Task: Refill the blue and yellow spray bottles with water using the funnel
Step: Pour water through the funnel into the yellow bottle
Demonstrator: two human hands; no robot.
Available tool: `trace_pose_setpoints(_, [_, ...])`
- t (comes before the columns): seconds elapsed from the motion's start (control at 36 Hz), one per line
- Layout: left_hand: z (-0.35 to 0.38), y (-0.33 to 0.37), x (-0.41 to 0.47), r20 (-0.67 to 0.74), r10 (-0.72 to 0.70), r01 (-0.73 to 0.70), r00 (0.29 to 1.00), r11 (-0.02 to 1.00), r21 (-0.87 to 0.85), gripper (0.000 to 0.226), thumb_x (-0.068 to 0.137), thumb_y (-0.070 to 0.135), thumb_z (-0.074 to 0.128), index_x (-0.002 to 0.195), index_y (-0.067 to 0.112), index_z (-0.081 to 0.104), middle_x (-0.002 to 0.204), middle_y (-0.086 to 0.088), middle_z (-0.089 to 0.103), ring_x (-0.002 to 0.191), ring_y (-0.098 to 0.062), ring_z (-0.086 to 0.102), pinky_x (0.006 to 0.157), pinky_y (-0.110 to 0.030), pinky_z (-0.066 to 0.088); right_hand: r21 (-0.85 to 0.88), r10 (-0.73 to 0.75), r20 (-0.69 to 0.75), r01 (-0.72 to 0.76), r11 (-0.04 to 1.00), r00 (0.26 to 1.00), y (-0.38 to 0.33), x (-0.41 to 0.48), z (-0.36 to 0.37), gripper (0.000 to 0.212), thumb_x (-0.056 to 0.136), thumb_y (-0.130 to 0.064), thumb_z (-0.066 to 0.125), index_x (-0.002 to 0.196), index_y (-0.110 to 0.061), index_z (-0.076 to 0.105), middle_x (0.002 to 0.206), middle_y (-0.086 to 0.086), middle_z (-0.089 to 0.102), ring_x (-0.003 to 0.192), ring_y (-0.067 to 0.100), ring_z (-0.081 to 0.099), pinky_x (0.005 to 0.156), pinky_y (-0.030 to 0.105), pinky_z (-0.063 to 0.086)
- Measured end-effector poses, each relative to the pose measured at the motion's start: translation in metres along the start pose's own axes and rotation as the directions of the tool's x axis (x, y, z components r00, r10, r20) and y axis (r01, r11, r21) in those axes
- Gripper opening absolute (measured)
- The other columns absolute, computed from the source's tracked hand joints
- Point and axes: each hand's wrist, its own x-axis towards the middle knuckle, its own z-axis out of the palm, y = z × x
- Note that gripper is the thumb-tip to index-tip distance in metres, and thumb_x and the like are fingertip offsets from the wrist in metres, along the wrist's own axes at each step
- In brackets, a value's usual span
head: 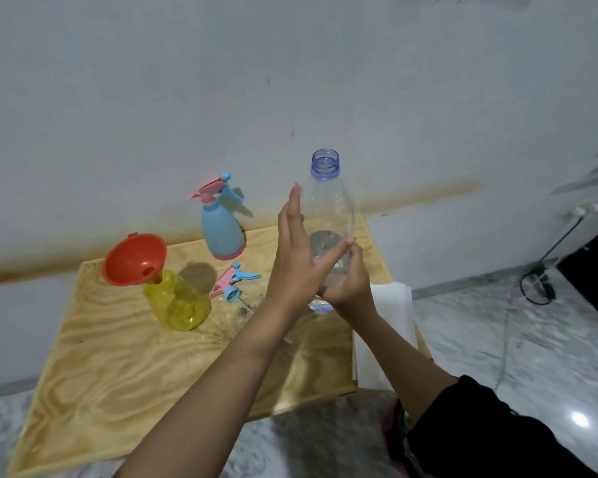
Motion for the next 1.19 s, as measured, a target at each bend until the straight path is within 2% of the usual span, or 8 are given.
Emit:
trace_pose_setpoints(0.08, [-0.009, -0.004, -0.001, -0.070, -0.048, 0.042, 0.996, 0.996, -0.078, 0.099, 0.078, 0.036, 0.076, 0.146, 0.043, 0.005, 0.140, 0.007, 0.031, 0.123, -0.013, 0.043, 0.096, -0.029, 0.043, -0.004, 0.014, 0.041, -0.014, 1.000, 0.999, -0.006, 0.000, -0.001, 0.087, 0.058, -0.027, 0.085, 0.132, -0.021, 0.038, 0.122, -0.003, 0.051, 0.110, 0.010, 0.052, 0.095, 0.027, 0.045])
trace_pose_setpoints(0.19, [-0.026, 0.005, -0.004, -0.136, -0.048, 0.023, 0.990, 0.984, -0.176, 0.097, 0.074, 0.037, 0.075, 0.143, 0.045, 0.007, 0.141, 0.005, 0.035, 0.121, -0.011, 0.048, 0.095, -0.029, 0.047, -0.025, -0.106, -0.023, 0.106, 0.994, 0.994, -0.014, -0.002, -0.002, 0.091, 0.054, -0.025, 0.090, 0.129, -0.008, 0.040, 0.117, -0.002, 0.045, 0.105, -0.016, 0.043, 0.085, 0.002, 0.036])
trace_pose_setpoints(0.42, [-0.065, 0.014, -0.023, -0.226, -0.147, 0.075, 0.963, 0.952, -0.297, 0.089, 0.082, 0.034, 0.068, 0.140, 0.048, 0.001, 0.146, 0.000, 0.037, 0.119, -0.019, 0.056, 0.084, -0.009, 0.047, -0.168, -0.189, 0.144, 0.212, 0.963, 0.971, -0.061, -0.006, -0.015, 0.097, 0.057, -0.032, 0.082, 0.139, -0.034, 0.031, 0.113, -0.003, 0.036, 0.098, 0.011, 0.048, 0.079, 0.032, 0.052])
trace_pose_setpoints(0.53, [-0.075, 0.008, -0.036, -0.194, -0.264, 0.190, 0.945, 0.923, -0.335, 0.094, 0.082, 0.044, 0.064, 0.146, 0.046, -0.004, 0.139, -0.012, 0.044, 0.100, 0.007, 0.059, 0.095, -0.042, 0.050, -0.285, -0.188, 0.172, 0.231, 0.930, 0.967, -0.070, -0.016, -0.014, 0.094, 0.052, -0.054, 0.067, 0.138, -0.041, 0.030, 0.102, -0.005, 0.034, 0.084, 0.016, 0.049, 0.076, 0.036, 0.050])
trace_pose_setpoints(0.58, [-0.075, 0.003, -0.042, -0.185, -0.312, 0.219, 0.932, 0.892, -0.396, 0.092, 0.087, 0.032, 0.063, 0.148, 0.040, -0.005, 0.138, -0.016, 0.044, 0.078, 0.018, 0.059, 0.091, -0.044, 0.053, -0.342, -0.170, 0.198, 0.231, 0.911, 0.965, -0.073, -0.021, -0.014, 0.097, 0.053, -0.054, 0.070, 0.141, -0.037, 0.031, 0.102, -0.004, 0.033, 0.081, 0.014, 0.044, 0.080, 0.035, 0.048])
trace_pose_setpoints(0.69, [-0.073, -0.013, -0.054, -0.187, -0.400, 0.244, 0.897, 0.803, -0.544, 0.092, 0.083, 0.037, 0.062, 0.147, 0.044, -0.003, 0.139, -0.012, 0.044, 0.118, -0.010, 0.056, 0.075, -0.025, 0.057, -0.489, -0.142, 0.272, 0.263, 0.832, 0.952, -0.076, -0.026, -0.013, 0.097, 0.058, -0.051, 0.075, 0.143, -0.037, 0.029, 0.109, 0.001, 0.038, 0.093, 0.019, 0.047, 0.090, 0.039, 0.042])
trace_pose_setpoints(0.94, [-0.064, -0.023, -0.064, -0.202, -0.562, 0.257, 0.802, 0.630, -0.733, 0.080, 0.090, 0.035, 0.058, 0.145, 0.048, 0.002, 0.150, -0.008, 0.032, 0.123, -0.020, 0.053, 0.082, -0.034, 0.056, -0.689, -0.106, 0.362, 0.342, 0.638, 0.926, -0.097, -0.021, -0.019, 0.093, 0.061, -0.033, 0.075, 0.140, -0.040, 0.027, 0.108, 0.002, 0.036, 0.100, 0.020, 0.045, 0.085, 0.036, 0.034])
trace_pose_setpoints(1.19, [-0.061, -0.015, -0.060, -0.168, -0.612, 0.211, 0.773, 0.498, -0.841, 0.080, 0.090, 0.035, 0.057, 0.148, 0.042, 0.002, 0.143, 0.005, 0.033, 0.125, -0.025, 0.050, 0.068, -0.027, 0.057, -0.753, -0.103, 0.373, 0.366, 0.547, 0.922, -0.113, -0.015, -0.025, 0.092, 0.063, -0.025, 0.073, 0.139, -0.043, 0.025, 0.112, 0.003, 0.036, 0.100, 0.023, 0.045, 0.084, 0.036, 0.033])
